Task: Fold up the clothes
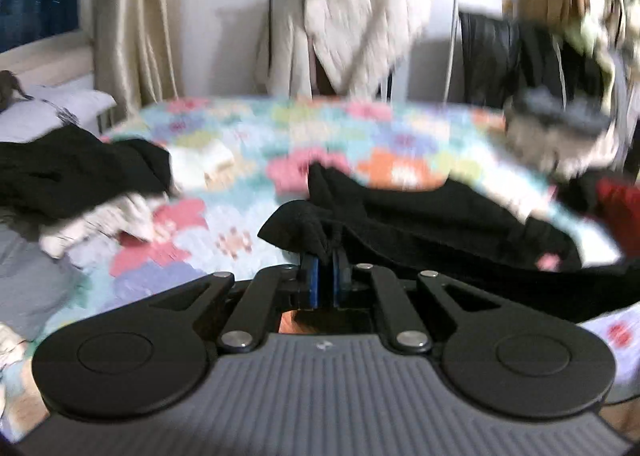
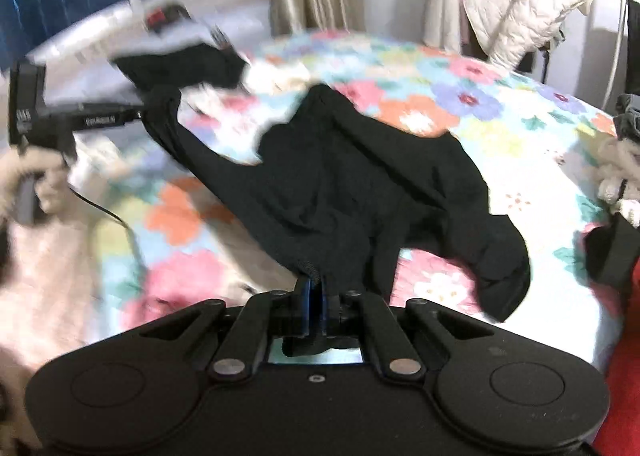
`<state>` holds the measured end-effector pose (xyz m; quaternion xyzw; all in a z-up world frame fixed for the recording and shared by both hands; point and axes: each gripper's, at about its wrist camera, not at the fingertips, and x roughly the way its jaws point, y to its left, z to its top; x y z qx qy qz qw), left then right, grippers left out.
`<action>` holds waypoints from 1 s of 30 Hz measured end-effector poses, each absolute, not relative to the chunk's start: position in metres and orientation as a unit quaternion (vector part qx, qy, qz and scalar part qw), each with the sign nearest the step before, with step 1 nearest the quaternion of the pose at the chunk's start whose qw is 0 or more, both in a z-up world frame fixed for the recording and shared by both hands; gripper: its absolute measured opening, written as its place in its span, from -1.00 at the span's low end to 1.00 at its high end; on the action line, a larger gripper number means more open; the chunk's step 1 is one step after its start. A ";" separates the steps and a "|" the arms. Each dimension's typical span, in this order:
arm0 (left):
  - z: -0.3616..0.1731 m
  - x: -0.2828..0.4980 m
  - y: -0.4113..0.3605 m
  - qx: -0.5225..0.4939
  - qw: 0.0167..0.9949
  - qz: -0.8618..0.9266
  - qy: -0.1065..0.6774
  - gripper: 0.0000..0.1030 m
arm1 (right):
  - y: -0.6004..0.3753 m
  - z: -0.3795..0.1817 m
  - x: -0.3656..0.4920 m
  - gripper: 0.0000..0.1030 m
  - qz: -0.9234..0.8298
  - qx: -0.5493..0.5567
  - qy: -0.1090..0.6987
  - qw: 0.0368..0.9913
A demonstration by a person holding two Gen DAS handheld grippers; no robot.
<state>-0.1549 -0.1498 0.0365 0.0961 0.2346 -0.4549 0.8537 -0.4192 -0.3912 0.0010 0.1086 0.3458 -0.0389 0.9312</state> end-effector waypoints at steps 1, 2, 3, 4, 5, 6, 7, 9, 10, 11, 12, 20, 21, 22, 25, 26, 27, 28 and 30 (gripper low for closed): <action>0.044 -0.160 -0.139 0.089 0.854 -0.458 0.232 -0.88 | -0.387 0.004 -0.425 -0.90 -0.023 0.118 0.338 0.934; 0.048 -0.166 -0.129 0.089 0.851 -0.462 0.233 -0.88 | -0.381 0.006 -0.431 -0.90 -0.008 0.126 0.332 0.935; 0.048 -0.169 -0.122 0.092 0.848 -0.463 0.240 -0.88 | -0.375 0.005 -0.436 -0.90 0.007 0.138 0.329 0.934; 0.047 -0.171 -0.116 0.096 0.846 -0.463 0.249 -0.88 | -0.371 0.003 -0.440 -0.90 0.022 0.153 0.328 0.932; 0.044 -0.172 -0.112 0.099 0.844 -0.460 0.258 -0.88 | -0.370 0.000 -0.443 -0.90 0.039 0.177 0.324 0.928; 0.040 -0.171 -0.109 0.102 0.844 -0.452 0.268 -0.88 | -0.368 -0.004 -0.445 -0.90 0.056 0.201 0.320 0.924; 0.035 -0.169 -0.106 0.105 0.845 -0.443 0.280 -0.88 | -0.367 -0.008 -0.448 -0.90 0.071 0.222 0.316 0.920; 0.030 -0.166 -0.101 0.099 0.846 -0.433 0.296 -0.88 | -0.365 -0.016 -0.447 -0.89 0.084 0.245 0.314 0.913; 0.030 -0.166 -0.100 0.096 0.847 -0.432 0.296 -0.88 | -0.365 -0.017 -0.446 -0.89 0.088 0.254 0.312 0.911; 0.030 -0.166 -0.100 0.094 0.848 -0.431 0.294 -0.88 | -0.366 -0.018 -0.444 -0.89 0.092 0.260 0.307 0.911; 0.031 -0.164 -0.102 0.092 0.849 -0.430 0.293 -0.88 | -0.367 -0.019 -0.443 -0.89 0.096 0.265 0.302 0.911; 0.024 -0.135 -0.151 0.097 0.847 -0.433 0.293 -0.88 | -0.400 -0.008 -0.407 -0.89 0.037 0.207 0.302 0.930; 0.020 -0.134 -0.156 0.101 0.848 -0.431 0.289 -0.88 | -0.402 -0.011 -0.399 -0.84 0.022 0.186 0.314 0.931; 0.016 -0.134 -0.160 0.104 0.851 -0.430 0.284 -0.88 | -0.399 -0.015 -0.393 -0.74 0.010 0.166 0.328 0.930; 0.000 -0.132 -0.165 0.094 0.854 -0.429 0.280 -0.88 | -0.375 -0.032 -0.381 -0.60 0.015 0.122 0.365 0.923; -0.004 -0.130 -0.164 0.088 0.853 -0.427 0.287 -0.88 | -0.365 -0.037 -0.379 -0.51 0.032 0.120 0.370 0.921; -0.007 -0.127 -0.163 0.082 0.852 -0.424 0.296 -0.88 | -0.356 -0.042 -0.376 -0.31 0.047 0.120 0.374 0.919; -0.008 -0.125 -0.161 0.074 0.852 -0.422 0.301 -0.87 | -0.345 -0.045 -0.374 -0.24 0.063 0.115 0.378 0.916; -0.007 -0.120 -0.157 0.055 0.851 -0.422 0.307 -0.87 | -0.317 -0.052 -0.366 -0.22 0.100 0.074 0.390 0.912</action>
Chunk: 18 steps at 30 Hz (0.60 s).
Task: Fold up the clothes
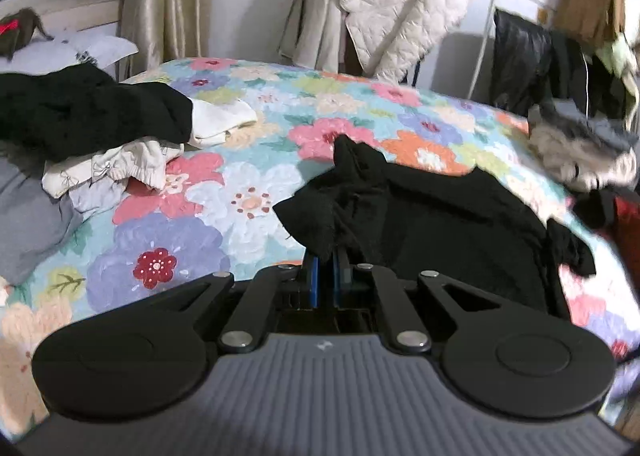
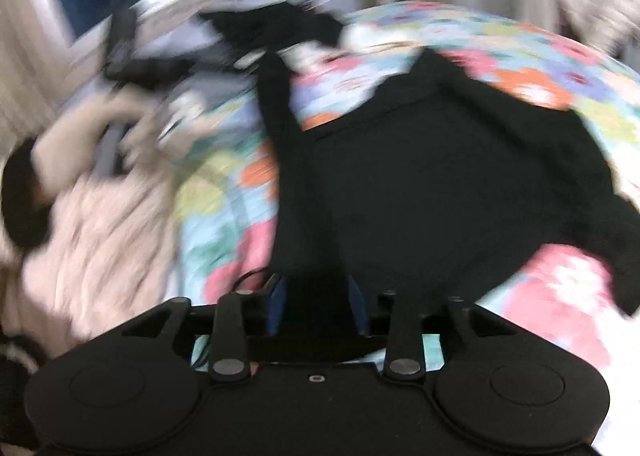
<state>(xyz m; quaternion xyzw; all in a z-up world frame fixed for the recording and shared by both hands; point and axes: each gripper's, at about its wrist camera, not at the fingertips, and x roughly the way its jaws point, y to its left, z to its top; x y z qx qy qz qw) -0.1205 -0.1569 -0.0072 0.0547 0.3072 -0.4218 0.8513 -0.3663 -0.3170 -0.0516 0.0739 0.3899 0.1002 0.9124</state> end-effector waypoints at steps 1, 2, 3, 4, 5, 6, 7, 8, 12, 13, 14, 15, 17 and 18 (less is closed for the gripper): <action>-0.007 -0.118 -0.155 0.045 0.851 -0.421 0.310 -0.87 | -0.306 -0.054 -0.363 -0.21 0.115 0.051 0.398 0.909; -0.007 -0.118 -0.154 0.042 0.851 -0.421 0.311 -0.87 | -0.296 -0.057 -0.360 -0.19 0.126 0.030 0.405 0.905; -0.007 -0.118 -0.153 0.041 0.852 -0.420 0.310 -0.87 | -0.290 -0.060 -0.358 -0.19 0.130 0.018 0.413 0.901; -0.008 -0.118 -0.152 0.042 0.852 -0.420 0.310 -0.87 | -0.285 -0.063 -0.356 -0.19 0.133 0.006 0.421 0.897; -0.009 -0.118 -0.153 0.045 0.852 -0.419 0.311 -0.87 | -0.281 -0.066 -0.355 -0.19 0.135 -0.002 0.428 0.893; -0.009 -0.118 -0.153 0.047 0.851 -0.419 0.312 -0.86 | -0.279 -0.068 -0.355 -0.19 0.136 -0.003 0.435 0.890; -0.010 -0.118 -0.154 0.049 0.851 -0.419 0.314 -0.86 | -0.279 -0.070 -0.356 -0.18 0.136 -0.004 0.440 0.888; -0.010 -0.118 -0.154 0.049 0.850 -0.420 0.315 -0.86 | -0.278 -0.070 -0.359 -0.16 0.136 -0.006 0.442 0.886; -0.013 -0.120 -0.160 0.063 0.846 -0.420 0.321 -0.86 | -0.265 -0.070 -0.367 0.05 0.138 -0.049 0.450 0.881; -0.014 -0.120 -0.162 0.069 0.846 -0.419 0.323 -0.86 | -0.260 -0.072 -0.366 0.05 0.139 -0.068 0.455 0.877; -0.015 -0.121 -0.164 0.076 0.844 -0.419 0.325 -0.86 | -0.253 -0.076 -0.364 0.05 0.141 -0.085 0.463 0.871; -0.016 -0.122 -0.166 0.080 0.843 -0.420 0.326 -0.86 | -0.247 -0.081 -0.362 0.05 0.144 -0.102 0.470 0.865; -0.016 -0.123 -0.166 0.083 0.843 -0.422 0.324 -0.84 | -0.236 -0.091 -0.360 0.05 0.144 -0.143 0.476 0.856; -0.015 -0.124 -0.165 0.082 0.843 -0.422 0.323 -0.84 | -0.232 -0.095 -0.358 0.02 0.141 -0.162 0.478 0.852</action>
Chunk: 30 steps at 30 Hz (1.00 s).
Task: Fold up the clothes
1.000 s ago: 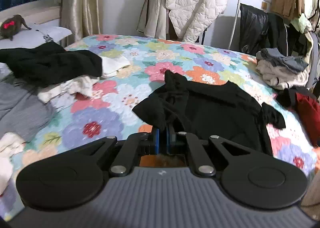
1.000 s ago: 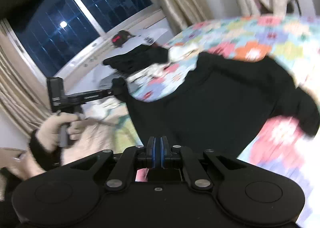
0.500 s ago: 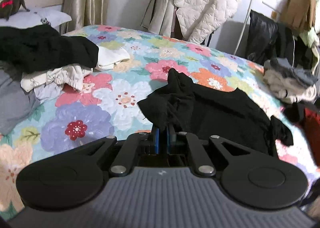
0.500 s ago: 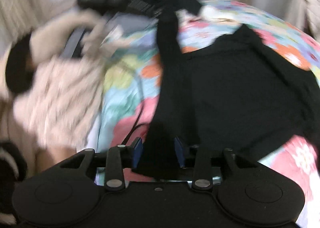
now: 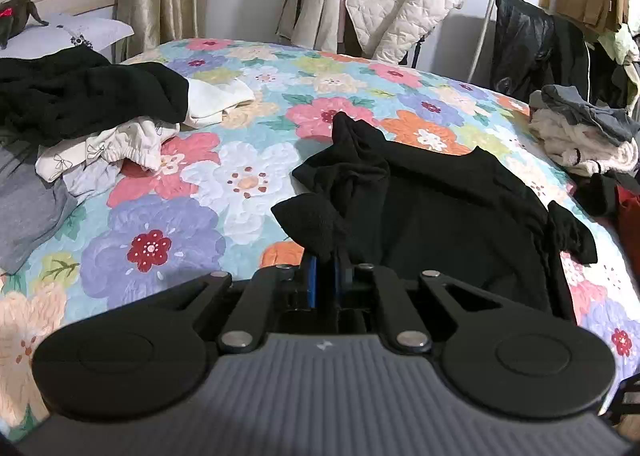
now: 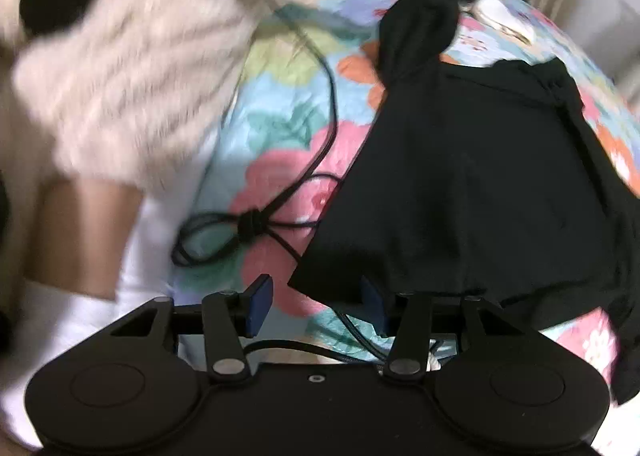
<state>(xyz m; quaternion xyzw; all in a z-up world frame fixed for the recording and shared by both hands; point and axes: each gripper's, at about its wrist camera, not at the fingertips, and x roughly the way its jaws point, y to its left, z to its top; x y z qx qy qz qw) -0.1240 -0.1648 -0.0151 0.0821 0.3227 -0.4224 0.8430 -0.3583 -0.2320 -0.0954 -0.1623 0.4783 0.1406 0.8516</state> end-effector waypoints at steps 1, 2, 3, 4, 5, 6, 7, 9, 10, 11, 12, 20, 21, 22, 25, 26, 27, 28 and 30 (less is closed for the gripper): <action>-0.015 -0.124 -0.164 0.080 0.844 -0.423 0.322 -0.84 | -0.230 -0.098 -0.357 -0.08 0.133 -0.176 0.478 0.851; -0.014 -0.124 -0.162 0.076 0.844 -0.423 0.321 -0.84 | -0.231 -0.099 -0.355 -0.20 0.125 -0.176 0.476 0.853; -0.014 -0.123 -0.161 0.073 0.844 -0.422 0.321 -0.84 | -0.235 -0.097 -0.353 -0.49 0.122 -0.162 0.475 0.856; -0.014 -0.123 -0.160 0.070 0.845 -0.422 0.322 -0.84 | -0.241 -0.094 -0.351 -0.61 0.123 -0.142 0.472 0.861; -0.014 -0.123 -0.160 0.069 0.844 -0.423 0.322 -0.84 | -0.247 -0.089 -0.352 -0.65 0.123 -0.120 0.463 0.869; -0.014 -0.122 -0.160 0.068 0.844 -0.423 0.322 -0.84 | -0.252 -0.085 -0.352 -0.66 0.122 -0.099 0.455 0.877; -0.014 -0.122 -0.160 0.068 0.844 -0.424 0.322 -0.84 | -0.257 -0.082 -0.352 -0.67 0.117 -0.078 0.448 0.883; -0.014 -0.123 -0.161 0.070 0.843 -0.425 0.321 -0.84 | -0.274 -0.076 -0.353 -0.68 0.121 -0.009 0.440 0.890; -0.015 -0.123 -0.161 0.071 0.843 -0.425 0.321 -0.84 | -0.282 -0.075 -0.355 -0.71 0.130 0.026 0.433 0.892; -0.015 -0.122 -0.162 0.071 0.843 -0.425 0.321 -0.84 | -0.288 -0.073 -0.357 -0.71 0.136 0.051 0.426 0.893; -0.015 -0.122 -0.162 0.070 0.843 -0.425 0.322 -0.84 | -0.294 -0.073 -0.358 -0.71 0.143 0.074 0.420 0.893; -0.015 -0.117 -0.158 0.068 0.842 -0.427 0.322 -0.84 | -0.309 -0.077 -0.357 -0.86 0.118 0.124 0.411 0.895; -0.014 -0.116 -0.157 0.066 0.843 -0.427 0.319 -0.84 | -0.310 -0.076 -0.358 -0.90 0.112 0.122 0.406 0.898; -0.013 -0.117 -0.156 0.063 0.846 -0.427 0.315 -0.84 | -0.312 -0.075 -0.358 -0.91 0.107 0.121 0.401 0.902; -0.008 -0.120 -0.151 0.054 0.854 -0.426 0.295 -0.87 | -0.321 -0.067 -0.361 -0.93 0.072 0.118 0.359 0.923; -0.004 -0.123 -0.147 0.051 0.856 -0.432 0.281 -0.93 | -0.325 -0.061 -0.364 -0.93 0.048 0.104 0.342 0.933; 0.002 -0.127 -0.142 0.049 0.856 -0.440 0.266 -0.95 | -0.330 -0.053 -0.368 -0.93 0.021 0.087 0.325 0.942; 0.008 -0.131 -0.138 0.045 0.856 -0.449 0.253 -0.95 | -0.336 -0.042 -0.373 -0.93 -0.002 0.081 0.307 0.948; 0.024 -0.143 -0.129 0.051 0.855 -0.465 0.225 -1.00 | -0.350 -0.017 -0.388 -0.93 -0.026 0.095 0.270 0.958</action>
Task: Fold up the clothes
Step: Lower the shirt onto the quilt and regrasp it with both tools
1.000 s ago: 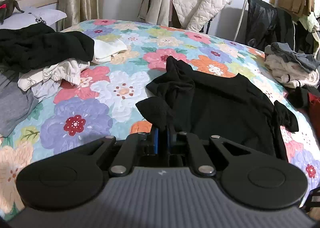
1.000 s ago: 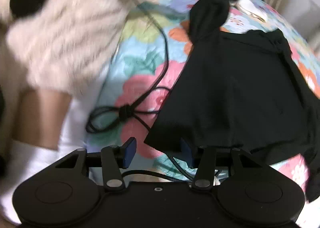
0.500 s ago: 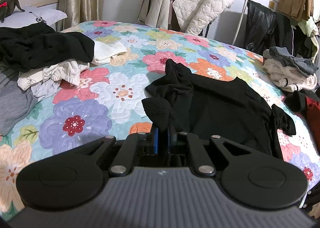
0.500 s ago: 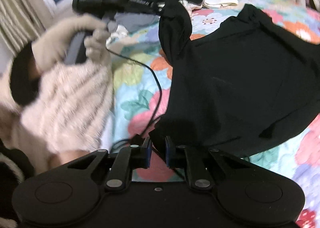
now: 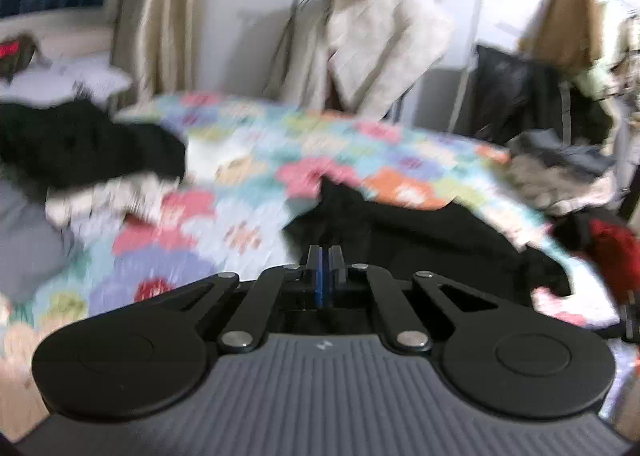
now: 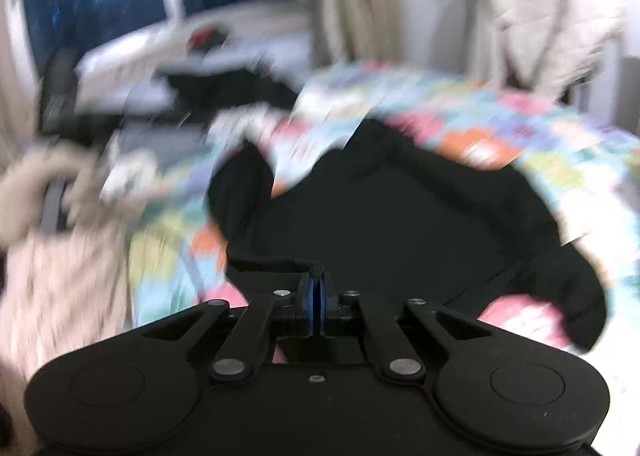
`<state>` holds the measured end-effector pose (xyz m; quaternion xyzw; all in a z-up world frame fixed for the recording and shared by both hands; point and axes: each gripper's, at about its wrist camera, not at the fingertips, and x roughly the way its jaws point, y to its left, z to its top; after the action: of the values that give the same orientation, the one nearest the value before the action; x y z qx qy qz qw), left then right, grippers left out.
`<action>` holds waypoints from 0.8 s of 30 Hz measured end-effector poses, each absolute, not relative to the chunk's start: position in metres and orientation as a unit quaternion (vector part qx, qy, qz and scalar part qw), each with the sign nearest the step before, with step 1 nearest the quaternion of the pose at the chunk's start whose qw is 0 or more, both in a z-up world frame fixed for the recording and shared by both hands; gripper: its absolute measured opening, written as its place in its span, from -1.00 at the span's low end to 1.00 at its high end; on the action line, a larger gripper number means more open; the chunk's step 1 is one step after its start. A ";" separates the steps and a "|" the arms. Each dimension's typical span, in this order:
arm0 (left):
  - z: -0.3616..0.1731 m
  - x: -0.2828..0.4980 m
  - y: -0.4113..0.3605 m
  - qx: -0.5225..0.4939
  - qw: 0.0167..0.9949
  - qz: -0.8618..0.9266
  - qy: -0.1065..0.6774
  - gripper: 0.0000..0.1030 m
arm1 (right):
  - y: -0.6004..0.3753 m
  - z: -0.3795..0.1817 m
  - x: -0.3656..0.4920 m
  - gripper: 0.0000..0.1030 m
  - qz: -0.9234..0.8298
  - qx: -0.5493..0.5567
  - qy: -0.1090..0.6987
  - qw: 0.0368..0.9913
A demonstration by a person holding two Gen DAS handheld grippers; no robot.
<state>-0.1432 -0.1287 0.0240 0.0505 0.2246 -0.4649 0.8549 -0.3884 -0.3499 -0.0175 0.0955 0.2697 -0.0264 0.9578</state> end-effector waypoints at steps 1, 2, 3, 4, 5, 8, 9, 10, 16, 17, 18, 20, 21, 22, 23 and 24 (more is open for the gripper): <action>0.033 -0.151 -0.123 0.060 0.858 -0.466 0.207 -1.00 | -0.355 -0.004 -0.398 -0.93 -0.032 0.100 0.250 0.963; 0.041 -0.159 -0.117 0.068 0.861 -0.465 0.192 -1.00 | -0.357 0.009 -0.408 -0.93 -0.034 0.104 0.234 0.966; 0.048 -0.166 -0.111 0.071 0.863 -0.467 0.181 -1.00 | -0.359 0.019 -0.417 -0.94 -0.033 0.110 0.222 0.968; 0.055 -0.171 -0.103 0.066 0.862 -0.470 0.175 -1.00 | -0.360 0.030 -0.427 -0.94 -0.031 0.118 0.207 0.971; 0.061 -0.175 -0.095 0.059 0.861 -0.475 0.170 -1.00 | -0.360 0.039 -0.435 -0.94 -0.024 0.126 0.196 0.972; 0.070 -0.175 -0.084 0.048 0.848 -0.493 0.187 -1.00 | -0.358 0.054 -0.453 -0.94 -0.009 0.139 0.181 0.974; 0.068 -0.172 -0.087 0.050 0.843 -0.498 0.197 -1.00 | -0.356 0.056 -0.456 -0.94 -0.012 0.134 0.181 0.974; 0.066 -0.168 -0.092 0.055 0.836 -0.505 0.208 -0.98 | -0.353 0.054 -0.454 -0.94 -0.025 0.120 0.186 0.975; 0.025 -0.144 -0.167 0.161 0.790 -0.521 0.280 -0.31 | -0.387 0.015 -0.418 -0.94 -0.078 0.113 0.226 0.964; 0.015 -0.137 -0.180 0.171 0.782 -0.521 0.297 -0.16 | -0.396 0.007 -0.413 -0.94 -0.083 0.123 0.233 0.961; 0.005 -0.130 -0.192 0.181 0.775 -0.520 0.311 -0.16 | -0.405 -0.002 -0.408 -0.93 -0.093 0.132 0.238 0.958; -0.016 -0.116 -0.214 0.202 0.761 -0.517 0.337 -0.16 | -0.417 -0.017 -0.399 -0.93 -0.101 0.144 0.246 0.953; -0.026 -0.108 -0.223 0.206 0.756 -0.516 0.346 -0.15 | -0.421 -0.024 -0.398 -0.93 -0.106 0.154 0.249 0.950; -0.037 -0.100 -0.231 0.205 0.752 -0.515 0.356 -0.14 | -0.425 -0.030 -0.396 -0.93 -0.110 0.163 0.252 0.948; -0.046 -0.093 -0.235 0.200 0.750 -0.514 0.364 -0.11 | -0.427 -0.035 -0.397 -0.93 -0.110 0.170 0.253 0.946; -0.056 -0.086 -0.240 0.194 0.749 -0.513 0.372 -0.03 | -0.428 -0.039 -0.398 -0.93 -0.110 0.172 0.254 0.946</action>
<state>-0.0861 -0.2402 -0.0561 0.1939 0.3718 -0.5130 0.7490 -0.3980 -0.4279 -0.0385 0.1716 0.2540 -0.1096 0.9455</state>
